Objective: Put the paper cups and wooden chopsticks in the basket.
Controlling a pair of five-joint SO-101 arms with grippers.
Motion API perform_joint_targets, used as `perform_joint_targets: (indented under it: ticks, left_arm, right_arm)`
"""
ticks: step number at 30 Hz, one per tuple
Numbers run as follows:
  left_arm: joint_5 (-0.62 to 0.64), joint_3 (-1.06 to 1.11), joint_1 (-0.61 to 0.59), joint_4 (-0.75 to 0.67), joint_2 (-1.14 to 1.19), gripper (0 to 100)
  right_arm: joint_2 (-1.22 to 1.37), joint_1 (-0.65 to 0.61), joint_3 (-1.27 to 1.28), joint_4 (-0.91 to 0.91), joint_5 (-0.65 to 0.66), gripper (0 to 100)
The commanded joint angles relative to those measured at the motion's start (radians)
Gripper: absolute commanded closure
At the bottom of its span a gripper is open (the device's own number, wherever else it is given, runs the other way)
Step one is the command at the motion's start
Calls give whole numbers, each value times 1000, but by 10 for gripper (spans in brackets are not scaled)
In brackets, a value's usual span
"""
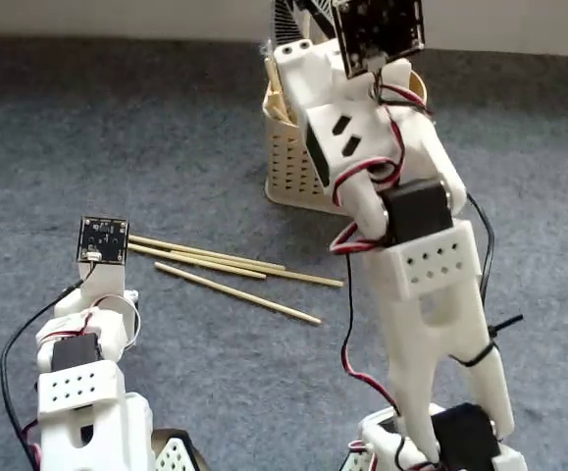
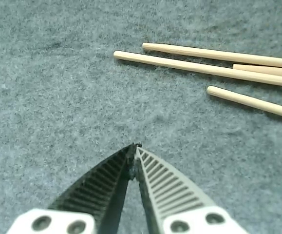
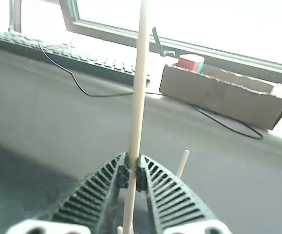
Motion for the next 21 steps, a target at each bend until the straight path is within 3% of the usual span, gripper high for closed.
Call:
perform_joint_targets:
  ticks: [1,11,21]
  left_arm:
    - [-6,-5,-4,-17,-16,992]
    - [-6,1,-4,-18,-16,992]
    - [-6,2,-4,-20,-16,992]
  right_arm:
    - [50,42,-7,-73,-8,993]
    - [97,65,48,-111,-9,993]
    - [-5,67,507,-582,-9,994]
